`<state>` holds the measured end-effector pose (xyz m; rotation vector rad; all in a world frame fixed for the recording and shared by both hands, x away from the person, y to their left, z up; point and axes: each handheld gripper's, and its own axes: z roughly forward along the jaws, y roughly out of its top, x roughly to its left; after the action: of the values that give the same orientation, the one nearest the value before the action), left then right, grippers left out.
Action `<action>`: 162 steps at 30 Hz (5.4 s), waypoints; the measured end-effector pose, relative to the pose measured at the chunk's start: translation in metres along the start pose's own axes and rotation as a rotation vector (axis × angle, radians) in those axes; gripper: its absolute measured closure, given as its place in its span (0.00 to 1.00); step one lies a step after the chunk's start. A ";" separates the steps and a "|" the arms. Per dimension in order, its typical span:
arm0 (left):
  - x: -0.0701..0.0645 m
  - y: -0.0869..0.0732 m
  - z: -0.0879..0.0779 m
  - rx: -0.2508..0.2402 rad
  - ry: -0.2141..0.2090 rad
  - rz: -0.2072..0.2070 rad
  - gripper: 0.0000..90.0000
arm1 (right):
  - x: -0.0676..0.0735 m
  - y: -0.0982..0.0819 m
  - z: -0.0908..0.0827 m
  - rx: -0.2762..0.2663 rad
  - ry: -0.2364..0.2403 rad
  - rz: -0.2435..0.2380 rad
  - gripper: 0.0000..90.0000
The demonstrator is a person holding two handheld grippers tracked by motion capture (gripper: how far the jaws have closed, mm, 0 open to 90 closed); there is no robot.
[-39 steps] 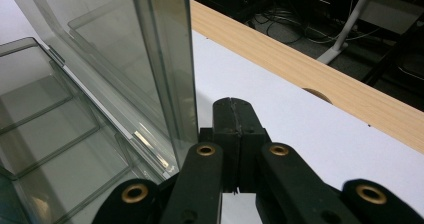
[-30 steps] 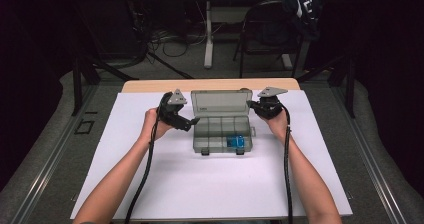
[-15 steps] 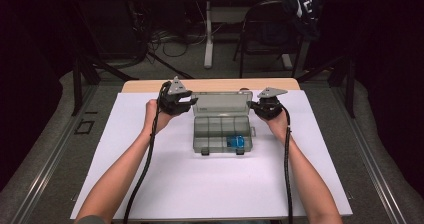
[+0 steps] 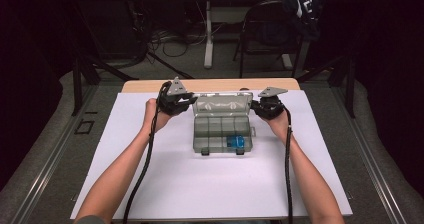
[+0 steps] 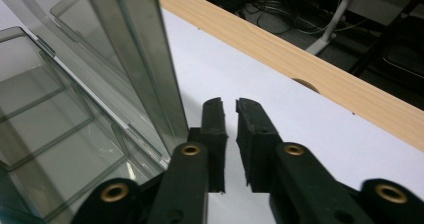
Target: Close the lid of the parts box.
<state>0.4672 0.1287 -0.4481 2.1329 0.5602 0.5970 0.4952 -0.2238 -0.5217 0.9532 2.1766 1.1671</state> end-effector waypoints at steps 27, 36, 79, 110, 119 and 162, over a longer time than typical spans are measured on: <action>-0.006 -0.005 -0.007 -0.009 -0.027 0.042 0.87 | 0.026 0.045 -0.052 0.041 0.038 -0.098 0.59; -0.008 -0.007 -0.009 -0.009 -0.038 0.051 0.87 | 0.036 0.053 -0.056 0.016 0.030 -0.124 0.77; -0.036 -0.008 -0.045 -0.118 -0.057 0.056 0.65 | 0.066 0.027 -0.074 0.008 -0.044 -0.202 0.76; -0.048 -0.013 -0.031 -0.016 -0.073 0.023 0.99 | 0.070 0.019 -0.083 0.044 -0.016 -0.162 0.39; -0.057 -0.029 -0.027 -0.006 -0.089 0.014 0.99 | 0.070 0.013 -0.095 0.062 0.086 -0.116 0.14; -0.076 -0.063 -0.013 0.052 -0.147 -0.008 1.00 | 0.094 -0.011 -0.076 0.071 0.142 -0.167 1.00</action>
<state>0.3883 0.1281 -0.5084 2.2014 0.5071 0.4210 0.3793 -0.1949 -0.5006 0.7192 2.3731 1.1143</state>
